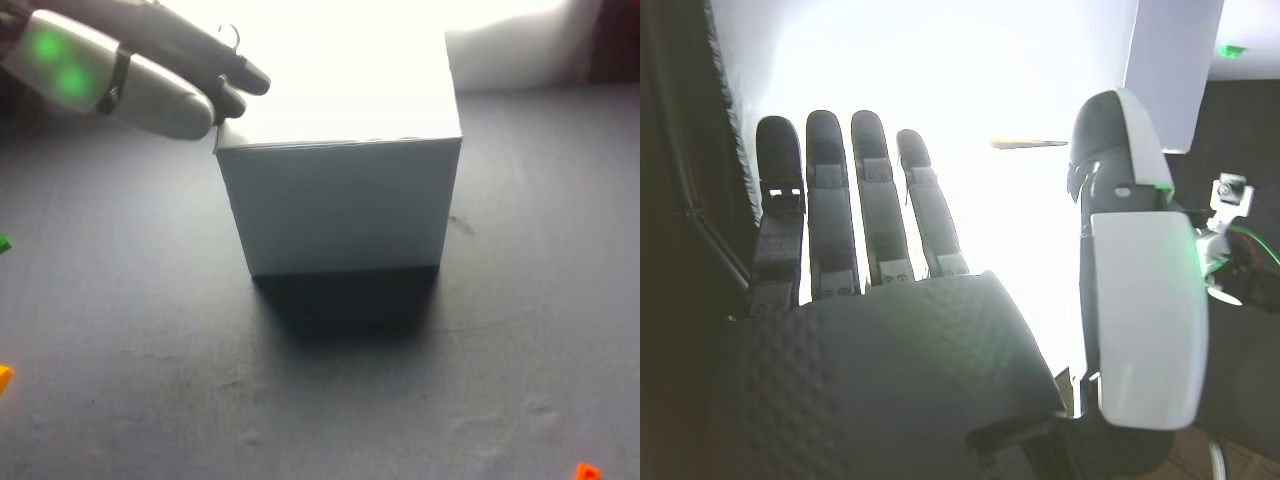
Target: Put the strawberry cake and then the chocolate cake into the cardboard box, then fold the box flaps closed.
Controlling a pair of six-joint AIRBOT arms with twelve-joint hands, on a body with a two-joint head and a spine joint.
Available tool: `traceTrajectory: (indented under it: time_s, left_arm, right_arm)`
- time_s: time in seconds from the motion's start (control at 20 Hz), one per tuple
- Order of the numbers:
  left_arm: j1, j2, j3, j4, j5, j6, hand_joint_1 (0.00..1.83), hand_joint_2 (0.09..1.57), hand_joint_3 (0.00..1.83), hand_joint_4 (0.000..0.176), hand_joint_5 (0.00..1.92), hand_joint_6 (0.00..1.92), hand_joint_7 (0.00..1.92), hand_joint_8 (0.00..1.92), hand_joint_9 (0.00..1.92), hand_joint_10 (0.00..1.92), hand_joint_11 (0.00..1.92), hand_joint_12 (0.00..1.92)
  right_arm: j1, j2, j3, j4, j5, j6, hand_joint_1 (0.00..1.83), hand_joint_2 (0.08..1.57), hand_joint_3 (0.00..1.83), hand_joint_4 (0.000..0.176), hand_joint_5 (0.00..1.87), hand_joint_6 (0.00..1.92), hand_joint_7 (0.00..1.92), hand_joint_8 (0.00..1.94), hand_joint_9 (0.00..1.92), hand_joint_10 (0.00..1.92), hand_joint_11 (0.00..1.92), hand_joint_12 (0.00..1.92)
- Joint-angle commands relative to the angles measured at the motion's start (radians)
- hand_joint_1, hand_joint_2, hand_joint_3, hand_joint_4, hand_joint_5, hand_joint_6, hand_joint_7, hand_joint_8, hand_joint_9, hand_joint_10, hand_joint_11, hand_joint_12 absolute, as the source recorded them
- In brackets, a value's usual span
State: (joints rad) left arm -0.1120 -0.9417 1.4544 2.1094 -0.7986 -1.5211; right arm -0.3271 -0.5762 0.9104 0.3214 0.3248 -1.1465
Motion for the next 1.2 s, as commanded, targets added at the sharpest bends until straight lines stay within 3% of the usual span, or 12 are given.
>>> traceTrajectory:
  time_s: [0.0,0.25,0.3,0.4,0.45,0.5,0.6,0.65,0.75,0.8,0.9,1.15]
  left_arm:
    - [-0.019,0.018,0.002,-0.042,0.035,-0.013,0.35,1.10,0.00,0.023,0.37,0.00,0.53,0.00,0.63,0.00,0.22,1.08]
    - [-0.127,0.104,-0.049,0.115,0.035,-0.070,0.25,1.11,0.01,0.024,0.39,0.01,0.58,0.01,0.65,0.01,0.22,1.08]
    - [-0.136,0.115,-0.057,0.129,0.035,-0.073,0.22,1.12,0.00,0.023,0.47,0.02,0.65,0.01,0.68,0.01,0.23,1.09]
    - [-0.156,0.157,-0.103,0.197,0.035,-0.086,0.21,1.16,0.00,0.000,0.71,0.03,0.92,0.05,0.87,0.07,0.28,1.21]
    - [-0.164,0.174,-0.127,0.227,0.035,-0.082,0.21,1.16,0.00,0.000,0.71,0.03,0.92,0.05,0.87,0.07,0.28,1.21]
    - [-0.167,0.189,-0.148,0.242,0.035,-0.073,0.25,1.15,0.00,0.000,0.83,0.01,0.99,0.07,0.92,0.17,0.30,1.26]
    - [-0.174,0.227,-0.206,0.300,0.035,-0.049,0.24,1.17,0.00,0.000,1.01,0.02,1.06,0.21,0.73,0.90,0.36,1.45]
    - [-0.178,0.246,-0.235,0.330,0.035,-0.045,0.22,1.18,0.00,0.000,1.10,0.13,0.95,0.77,0.68,1.33,0.37,1.66]
    - [-0.198,0.283,-0.284,0.385,0.035,-0.056,0.12,1.22,0.00,0.000,0.93,1.18,0.92,1.44,0.76,1.77,0.47,1.91]
    - [-0.204,0.295,-0.300,0.400,0.036,-0.061,0.11,1.23,0.00,0.000,0.93,1.45,1.02,1.48,0.89,1.80,0.61,1.92]
    - [-0.249,0.326,-0.344,0.461,0.036,-0.088,0.15,1.24,0.00,0.000,0.92,1.72,1.07,1.58,1.00,1.85,0.75,1.92]
    - [-0.256,0.347,-0.400,0.488,0.036,-0.098,0.17,1.26,0.00,0.000,0.92,1.74,1.11,1.63,1.05,1.89,0.81,1.92]
  right_arm:
    - [0.012,0.014,0.003,-0.001,0.115,0.003,0.43,1.09,0.00,0.000,0.16,0.00,0.31,0.00,0.28,0.12,0.00,1.07]
    - [0.013,0.015,0.001,-0.001,0.114,0.002,0.36,1.10,0.00,0.000,0.30,0.05,0.42,0.03,0.33,0.14,0.00,1.14]
    - [0.013,0.015,0.001,-0.001,0.112,0.002,0.29,1.12,0.00,0.000,0.44,0.10,0.56,0.04,0.40,0.28,0.00,1.22]
    - [0.014,0.016,-0.001,-0.001,0.111,0.002,0.22,1.15,0.00,0.000,0.74,0.32,0.87,0.20,0.49,0.93,0.00,1.62]
    - [0.014,0.016,-0.001,-0.001,0.106,0.002,0.22,1.15,0.00,0.000,0.74,0.32,0.87,0.20,0.49,0.93,0.00,1.62]
    - [0.015,0.016,-0.001,-0.001,0.103,0.002,0.25,1.17,0.00,0.000,0.79,0.51,0.87,0.48,0.52,1.12,0.08,1.75]
    - [0.016,0.016,-0.003,-0.012,0.099,0.002,0.24,1.18,0.00,0.000,0.76,0.90,0.80,0.95,0.54,1.37,0.23,1.90]
    - [0.017,0.016,-0.004,-0.021,0.100,0.002,0.22,1.19,0.00,0.000,0.76,1.18,0.84,1.20,0.62,1.58,0.32,1.92]
    - [0.017,0.017,-0.006,-0.024,0.103,0.002,0.16,1.20,0.00,0.000,0.92,1.44,1.05,1.30,0.91,1.66,0.54,1.92]
    - [0.017,0.017,-0.006,-0.024,0.103,0.002,0.14,1.20,0.00,0.000,1.02,1.52,1.20,1.36,1.06,1.71,0.68,1.92]
    - [0.017,0.017,-0.006,-0.025,0.105,0.002,0.13,1.22,0.00,0.000,0.99,1.68,1.20,1.52,1.12,1.87,0.88,1.92]
    - [0.025,0.019,-0.007,-0.026,0.105,0.002,0.10,1.23,0.00,0.000,1.04,1.77,1.22,1.72,1.18,1.92,1.01,1.92]
